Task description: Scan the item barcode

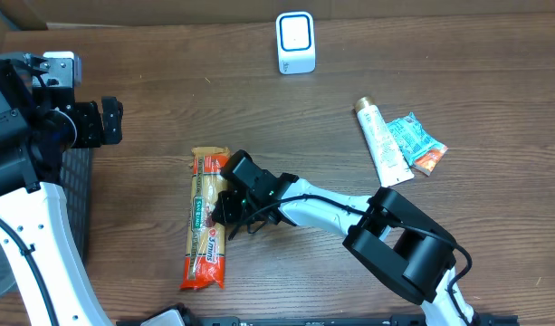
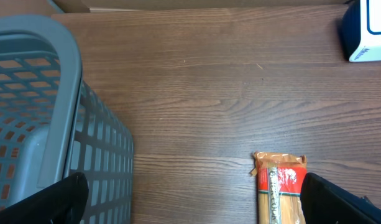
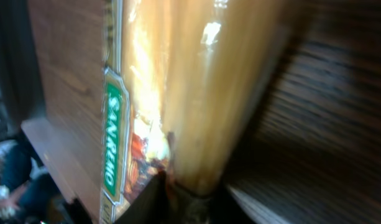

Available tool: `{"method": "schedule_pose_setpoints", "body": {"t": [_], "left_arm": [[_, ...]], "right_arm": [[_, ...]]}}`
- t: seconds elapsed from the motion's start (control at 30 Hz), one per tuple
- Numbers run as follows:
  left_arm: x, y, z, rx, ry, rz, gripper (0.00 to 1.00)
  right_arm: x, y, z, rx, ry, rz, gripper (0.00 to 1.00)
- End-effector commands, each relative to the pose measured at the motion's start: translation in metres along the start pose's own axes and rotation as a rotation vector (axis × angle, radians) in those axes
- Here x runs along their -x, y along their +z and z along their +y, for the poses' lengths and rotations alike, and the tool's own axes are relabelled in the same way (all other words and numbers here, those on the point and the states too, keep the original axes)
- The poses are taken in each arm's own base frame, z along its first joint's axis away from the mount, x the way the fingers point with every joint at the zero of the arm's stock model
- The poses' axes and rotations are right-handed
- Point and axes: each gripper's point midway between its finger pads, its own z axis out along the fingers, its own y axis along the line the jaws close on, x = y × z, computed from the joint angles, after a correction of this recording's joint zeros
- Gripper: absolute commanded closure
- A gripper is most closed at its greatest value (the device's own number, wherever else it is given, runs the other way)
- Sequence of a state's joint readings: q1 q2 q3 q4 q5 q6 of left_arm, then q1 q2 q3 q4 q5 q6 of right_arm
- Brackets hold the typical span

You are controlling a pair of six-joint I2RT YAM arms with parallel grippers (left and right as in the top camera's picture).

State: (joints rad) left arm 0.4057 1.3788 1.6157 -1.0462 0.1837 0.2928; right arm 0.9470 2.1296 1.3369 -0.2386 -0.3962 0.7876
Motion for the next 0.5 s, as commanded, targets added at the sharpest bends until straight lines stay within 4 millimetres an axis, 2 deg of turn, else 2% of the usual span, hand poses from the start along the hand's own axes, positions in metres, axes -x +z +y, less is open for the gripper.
{"method": "schedule_pose_setpoints", "body": {"t": [0.0, 0.1, 0.2, 0.33, 0.47], "left_arm": [[0.005, -0.003, -0.001, -0.004, 0.021, -0.016, 0.00], [0.005, -0.003, -0.001, -0.003, 0.021, -0.017, 0.00], [0.005, -0.003, -0.001, -0.004, 0.021, -0.017, 0.01], [0.005, -0.003, -0.001, -0.004, 0.021, -0.016, 0.00], [0.005, -0.003, -0.001, -0.004, 0.021, -0.016, 0.00]], "right_arm": [[0.001, 0.008, -0.017, -0.052, 0.007, -0.010, 0.95], [0.009, 0.002, -0.023, -0.056, 0.006, -0.015, 0.96], [0.023, -0.018, -0.030, -0.052, 0.036, -0.026, 0.96], [0.044, -0.071, -0.035, -0.051, -0.032, -0.050, 0.96], [0.051, -0.126, -0.056, -0.188, -0.053, -0.079, 0.96]]}}
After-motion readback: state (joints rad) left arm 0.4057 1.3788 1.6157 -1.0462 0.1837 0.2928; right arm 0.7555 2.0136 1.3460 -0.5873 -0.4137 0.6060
